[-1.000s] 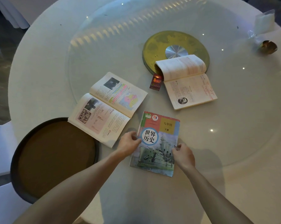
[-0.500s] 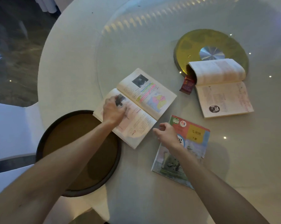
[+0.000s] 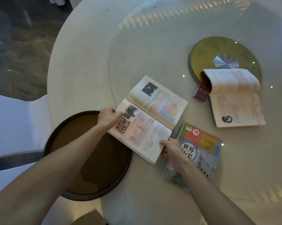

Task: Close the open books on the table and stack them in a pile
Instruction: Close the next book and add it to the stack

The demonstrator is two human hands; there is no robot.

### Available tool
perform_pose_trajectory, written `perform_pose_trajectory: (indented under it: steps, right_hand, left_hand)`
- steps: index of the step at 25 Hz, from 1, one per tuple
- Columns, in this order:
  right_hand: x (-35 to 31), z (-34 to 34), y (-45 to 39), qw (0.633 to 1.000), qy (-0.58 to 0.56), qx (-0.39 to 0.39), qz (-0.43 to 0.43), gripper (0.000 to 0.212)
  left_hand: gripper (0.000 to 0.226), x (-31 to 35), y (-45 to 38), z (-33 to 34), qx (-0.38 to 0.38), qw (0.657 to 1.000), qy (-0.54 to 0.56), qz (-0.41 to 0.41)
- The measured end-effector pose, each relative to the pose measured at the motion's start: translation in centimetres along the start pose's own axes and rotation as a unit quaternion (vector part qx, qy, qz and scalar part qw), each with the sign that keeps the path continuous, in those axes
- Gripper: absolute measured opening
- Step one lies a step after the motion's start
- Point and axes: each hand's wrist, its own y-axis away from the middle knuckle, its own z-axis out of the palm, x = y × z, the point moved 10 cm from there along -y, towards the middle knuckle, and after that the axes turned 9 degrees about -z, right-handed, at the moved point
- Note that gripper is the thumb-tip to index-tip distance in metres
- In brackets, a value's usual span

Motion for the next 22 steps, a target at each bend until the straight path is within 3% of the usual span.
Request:
perform_pose_trajectory:
  steps: [3,7,11,15,18,22]
  right_hand:
    - [-0.3,-1.7,1.4,0.998,-0.066,0.011,-0.008,0.022]
    - [-1.8,-5.1,2.4,0.990,-0.102,0.074,-0.059,0.031]
    - [-4.5,-5.4,2.3,0.978,-0.191,0.053,-0.072,0.021]
    - [-7.3,-5.0,0.4,0.966,-0.245,0.030,-0.080,0.047]
    - [-8.0,-4.7,-1.2,0.980,-0.180,0.020,-0.076,0.043]
    - [-9.2,-4.4,-2.7,0.996,0.012,0.023,-0.084,0.042]
  left_hand:
    - [0.018,-1.1,0.2,-1.0,-0.022,0.999,0.038,-0.028]
    - [0.016,-0.7,1.6,-0.9,-0.119,0.984,0.129,-0.044]
    - [0.018,1.6,2.5,-0.4,-0.170,0.968,0.182,-0.028]
    - [0.037,2.7,1.4,0.9,-0.178,0.941,0.280,-0.064]
    - [0.038,2.6,0.5,2.4,-0.188,0.942,0.268,-0.075]
    - [0.045,2.1,0.2,3.5,-0.162,0.969,0.177,-0.062]
